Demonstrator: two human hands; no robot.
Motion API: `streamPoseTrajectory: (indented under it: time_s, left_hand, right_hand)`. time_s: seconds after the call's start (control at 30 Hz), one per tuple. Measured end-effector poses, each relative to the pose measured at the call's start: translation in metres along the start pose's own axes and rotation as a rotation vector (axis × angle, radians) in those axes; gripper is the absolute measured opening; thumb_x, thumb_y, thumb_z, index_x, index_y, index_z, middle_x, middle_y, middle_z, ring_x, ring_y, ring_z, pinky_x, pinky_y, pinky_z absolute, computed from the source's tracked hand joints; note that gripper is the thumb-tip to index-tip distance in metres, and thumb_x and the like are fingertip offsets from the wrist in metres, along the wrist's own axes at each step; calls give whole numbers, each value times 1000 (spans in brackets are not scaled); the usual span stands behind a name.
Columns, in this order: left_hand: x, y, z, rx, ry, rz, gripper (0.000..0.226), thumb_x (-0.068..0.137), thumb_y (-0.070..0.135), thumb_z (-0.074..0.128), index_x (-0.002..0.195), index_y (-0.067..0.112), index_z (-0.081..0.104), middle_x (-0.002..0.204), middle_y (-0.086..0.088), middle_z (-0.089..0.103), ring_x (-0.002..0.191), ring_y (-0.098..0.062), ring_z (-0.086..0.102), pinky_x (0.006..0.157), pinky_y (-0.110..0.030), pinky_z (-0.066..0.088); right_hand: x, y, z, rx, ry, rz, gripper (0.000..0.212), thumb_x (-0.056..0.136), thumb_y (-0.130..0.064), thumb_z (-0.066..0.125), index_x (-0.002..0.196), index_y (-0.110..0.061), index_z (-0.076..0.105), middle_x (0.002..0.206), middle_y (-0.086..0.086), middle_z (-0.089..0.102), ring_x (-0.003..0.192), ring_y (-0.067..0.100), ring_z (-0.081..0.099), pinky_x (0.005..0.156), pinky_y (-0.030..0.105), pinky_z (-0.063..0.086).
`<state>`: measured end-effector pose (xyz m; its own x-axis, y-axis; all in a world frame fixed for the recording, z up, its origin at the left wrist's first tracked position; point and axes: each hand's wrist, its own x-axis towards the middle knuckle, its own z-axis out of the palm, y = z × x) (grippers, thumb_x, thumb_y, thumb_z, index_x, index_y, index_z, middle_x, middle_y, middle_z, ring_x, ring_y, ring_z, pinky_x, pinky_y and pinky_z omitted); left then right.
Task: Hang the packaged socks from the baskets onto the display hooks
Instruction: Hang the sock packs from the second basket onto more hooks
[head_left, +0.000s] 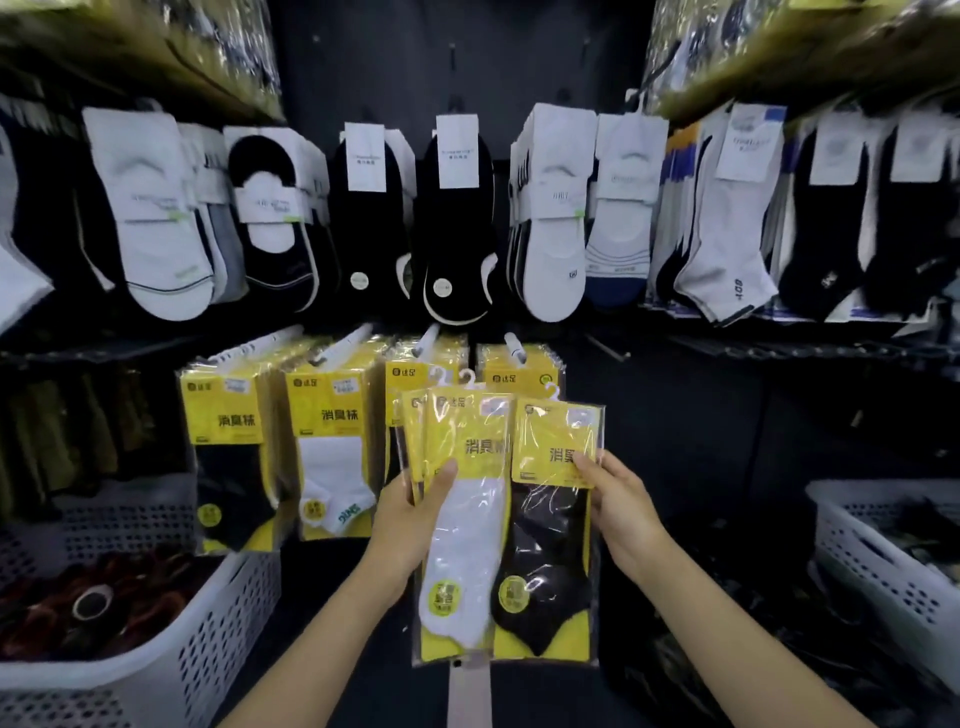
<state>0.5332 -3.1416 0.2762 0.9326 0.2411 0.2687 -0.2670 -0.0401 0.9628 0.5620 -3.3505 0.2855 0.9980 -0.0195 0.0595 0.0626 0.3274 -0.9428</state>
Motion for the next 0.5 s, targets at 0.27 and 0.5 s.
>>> streamPoseTrajectory:
  time_s: [0.27, 0.5]
  left_hand:
    - [35, 10, -35, 14, 159, 93, 13, 83, 46, 61, 85, 34, 65, 72, 12, 66, 71, -4, 60, 63, -20, 46]
    - [41, 12, -41, -36, 166, 97, 15, 87, 38, 61, 95, 27, 68, 85, 6, 74, 82, -8, 68, 64, -22, 48]
  right_hand:
    - [52, -21, 13, -191, 92, -133, 16, 96, -14, 54, 107, -9, 65, 104, 6, 71, 100, 21, 66, 94, 38, 51]
    - [91, -3, 33, -265, 78, -151, 15, 93, -14, 58, 106, -9, 64, 96, 3, 70, 84, 9, 66, 63, 14, 49]
